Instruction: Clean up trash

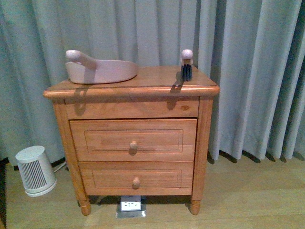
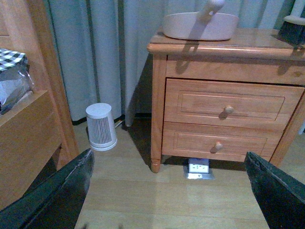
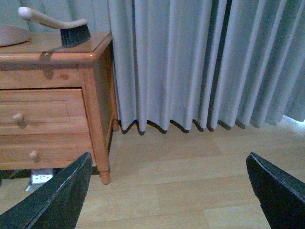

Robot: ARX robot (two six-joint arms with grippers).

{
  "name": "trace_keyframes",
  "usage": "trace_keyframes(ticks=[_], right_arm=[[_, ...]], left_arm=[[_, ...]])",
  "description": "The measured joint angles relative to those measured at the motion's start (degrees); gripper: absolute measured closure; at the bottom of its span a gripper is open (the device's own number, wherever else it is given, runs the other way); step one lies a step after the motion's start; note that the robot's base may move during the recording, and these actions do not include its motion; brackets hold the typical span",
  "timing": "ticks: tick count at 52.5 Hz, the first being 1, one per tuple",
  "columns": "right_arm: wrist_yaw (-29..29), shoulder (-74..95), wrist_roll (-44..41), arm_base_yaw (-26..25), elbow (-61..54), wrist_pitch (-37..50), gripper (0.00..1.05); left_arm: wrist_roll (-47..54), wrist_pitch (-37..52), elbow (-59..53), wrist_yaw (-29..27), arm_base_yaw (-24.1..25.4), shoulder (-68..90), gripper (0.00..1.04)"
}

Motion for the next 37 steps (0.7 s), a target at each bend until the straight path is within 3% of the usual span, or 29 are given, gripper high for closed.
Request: trace_keyframes(ticks=[37], right_arm=[[0.0,0.0,0.02,0.0,0.0,0.0,0.07]], left_arm=[[0.02,0.0,0.0,0.0,0.0,0.0,0.08]])
